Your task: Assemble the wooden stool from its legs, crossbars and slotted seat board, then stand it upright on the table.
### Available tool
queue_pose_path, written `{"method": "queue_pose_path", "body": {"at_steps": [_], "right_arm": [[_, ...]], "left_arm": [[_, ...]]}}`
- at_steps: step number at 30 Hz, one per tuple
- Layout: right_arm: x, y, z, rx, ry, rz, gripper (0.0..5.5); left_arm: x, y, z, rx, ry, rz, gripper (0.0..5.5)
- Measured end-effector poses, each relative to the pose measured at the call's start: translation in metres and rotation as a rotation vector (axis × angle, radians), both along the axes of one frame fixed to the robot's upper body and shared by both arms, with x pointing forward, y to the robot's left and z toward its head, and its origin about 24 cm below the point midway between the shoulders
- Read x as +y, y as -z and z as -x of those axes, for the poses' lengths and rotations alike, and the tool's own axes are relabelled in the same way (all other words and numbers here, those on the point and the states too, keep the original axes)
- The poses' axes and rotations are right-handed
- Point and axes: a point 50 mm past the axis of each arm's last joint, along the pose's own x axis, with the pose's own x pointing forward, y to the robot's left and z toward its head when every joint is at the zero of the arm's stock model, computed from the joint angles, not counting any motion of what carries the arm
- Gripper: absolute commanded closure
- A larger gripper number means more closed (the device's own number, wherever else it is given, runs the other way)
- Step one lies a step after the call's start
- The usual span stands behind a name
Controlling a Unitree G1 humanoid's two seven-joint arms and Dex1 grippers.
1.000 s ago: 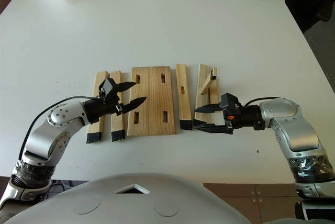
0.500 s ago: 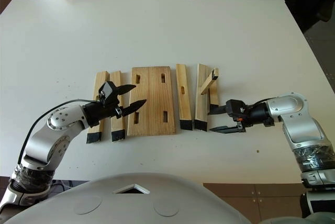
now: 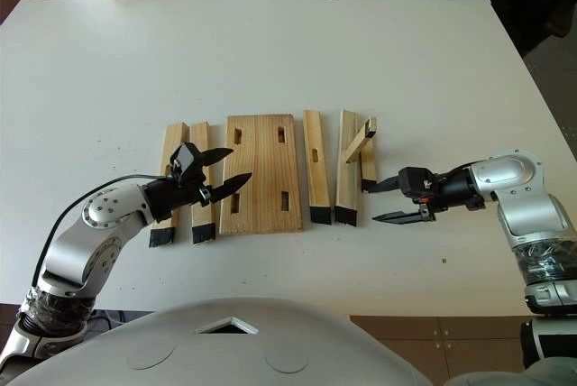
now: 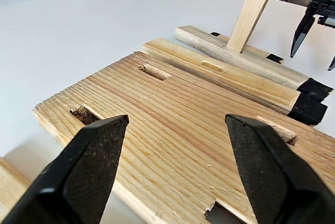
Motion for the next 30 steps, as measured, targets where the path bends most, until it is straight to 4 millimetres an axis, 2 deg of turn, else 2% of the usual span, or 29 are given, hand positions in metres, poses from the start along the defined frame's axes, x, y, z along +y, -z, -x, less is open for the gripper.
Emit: {"method": "queue_pose_path", "body": {"at_steps": [8, 14, 19, 22, 25, 30], "right_arm": [[0.000, -0.008, 0.003, 0.050, 0.059, -0.062, 2.74], [0.007, -0.019, 0.020, 0.099, 0.110, -0.130, 2.74], [0.015, -0.029, 0.029, 0.088, 0.139, -0.114, 2.74], [0.021, -0.026, 0.030, 0.064, 0.166, -0.115, 2.74], [0.037, -0.018, 0.031, 0.042, 0.180, -0.170, 2.74], [0.057, 0.002, 0.030, 0.001, 0.154, -0.159, 2.74]], "left_arm": [[0.001, -0.001, 0.001, -0.005, -0.002, 0.000, 2.06], [0.002, -0.003, 0.004, -0.014, -0.024, 0.001, 2.06], [0.002, 0.001, 0.013, 0.010, -0.057, 0.012, 2.06], [0.001, 0.001, 0.013, 0.009, -0.063, 0.019, 2.06], [0.000, 0.000, 0.012, 0.003, -0.059, 0.021, 2.06], [-0.002, -0.003, 0.007, -0.016, -0.044, 0.020, 2.06]]}}
